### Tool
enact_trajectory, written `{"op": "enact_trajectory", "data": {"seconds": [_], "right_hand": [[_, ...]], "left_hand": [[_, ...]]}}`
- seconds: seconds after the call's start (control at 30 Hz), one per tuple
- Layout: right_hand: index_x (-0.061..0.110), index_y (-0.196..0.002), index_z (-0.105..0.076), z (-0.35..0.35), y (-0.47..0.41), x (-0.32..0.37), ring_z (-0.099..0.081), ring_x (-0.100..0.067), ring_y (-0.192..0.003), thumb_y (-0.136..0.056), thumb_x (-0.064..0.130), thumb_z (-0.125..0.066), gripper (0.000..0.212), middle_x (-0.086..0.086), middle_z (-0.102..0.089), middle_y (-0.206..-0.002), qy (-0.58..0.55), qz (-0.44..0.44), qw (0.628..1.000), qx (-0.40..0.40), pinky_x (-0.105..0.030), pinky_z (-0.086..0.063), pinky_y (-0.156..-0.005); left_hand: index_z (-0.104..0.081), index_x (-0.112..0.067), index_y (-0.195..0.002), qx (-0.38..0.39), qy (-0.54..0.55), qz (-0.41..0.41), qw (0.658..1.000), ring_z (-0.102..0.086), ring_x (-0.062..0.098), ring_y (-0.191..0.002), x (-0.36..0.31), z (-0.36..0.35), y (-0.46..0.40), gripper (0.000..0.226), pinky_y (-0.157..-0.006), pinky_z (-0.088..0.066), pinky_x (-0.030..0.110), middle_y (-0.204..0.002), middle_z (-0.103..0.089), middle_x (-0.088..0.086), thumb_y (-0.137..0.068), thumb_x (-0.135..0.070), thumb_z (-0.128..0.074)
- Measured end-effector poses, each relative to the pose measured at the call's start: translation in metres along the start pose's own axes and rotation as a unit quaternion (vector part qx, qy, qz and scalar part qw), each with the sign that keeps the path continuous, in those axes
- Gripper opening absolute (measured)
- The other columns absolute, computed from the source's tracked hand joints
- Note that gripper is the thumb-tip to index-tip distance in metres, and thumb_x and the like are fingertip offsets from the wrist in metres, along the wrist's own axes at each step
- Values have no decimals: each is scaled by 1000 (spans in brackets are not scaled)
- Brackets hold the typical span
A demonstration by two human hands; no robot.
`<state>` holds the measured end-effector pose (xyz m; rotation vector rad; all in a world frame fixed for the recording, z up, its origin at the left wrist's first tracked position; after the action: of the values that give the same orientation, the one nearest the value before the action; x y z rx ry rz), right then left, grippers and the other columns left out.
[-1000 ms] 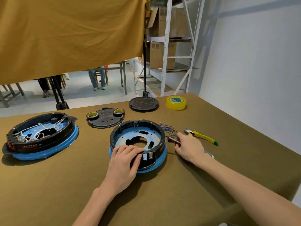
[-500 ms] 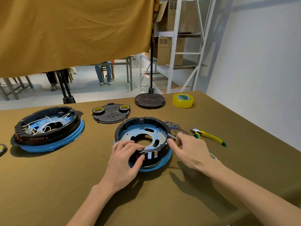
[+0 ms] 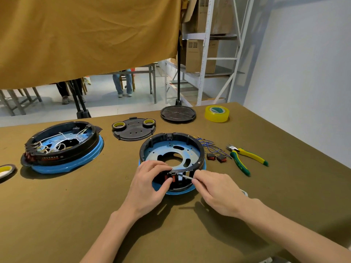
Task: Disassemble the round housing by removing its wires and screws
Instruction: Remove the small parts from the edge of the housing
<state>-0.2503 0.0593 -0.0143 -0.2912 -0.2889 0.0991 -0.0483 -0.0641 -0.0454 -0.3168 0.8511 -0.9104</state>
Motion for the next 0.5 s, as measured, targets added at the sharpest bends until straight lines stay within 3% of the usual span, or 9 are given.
{"op": "enact_trajectory", "data": {"seconds": [0.1, 0.23, 0.5], "right_hand": [[34, -99, -54, 0, 1, -4, -52, -6, -74, -108, 46, -29, 28, 16, -52, -84, 36, 23, 999, 10, -22, -44, -64], [34, -103, -54, 1, -1, -3, -54, -9, -72, -106, 51, -16, 42, 14, -53, -82, 89, 33, 995, 10, -27, -48, -61], [36, -91, -51, 8, -8, -2, -51, -9, -62, -106, 49, -26, 32, 13, -53, -72, 87, 24, 996, -19, -25, -42, -53]], "left_hand": [[-70, -32, -120, -1, -23, -1, 1000, -49, 3, -123, -2, -1, -1, 34, -108, -27, 12, -120, -61, -17, -93, -49, -57], [-70, -32, -119, -3, -34, -3, 999, -48, 1, -121, -3, -1, -2, 33, -108, -25, 12, -119, -62, -18, -94, -47, -54], [-69, -31, -117, -3, -26, -7, 1000, -48, -1, -120, -2, -1, -3, 28, -110, -22, 10, -117, -62, -18, -95, -40, -55]]}}
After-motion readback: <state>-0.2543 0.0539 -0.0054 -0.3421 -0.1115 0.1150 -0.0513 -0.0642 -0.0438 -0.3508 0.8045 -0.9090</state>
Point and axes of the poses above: each hand's wrist, its own y-axis away from the middle knuckle, its own z-axis out of the back of the hand, x = y × z, the point moved 2 cm from there along -y, towards the middle knuckle
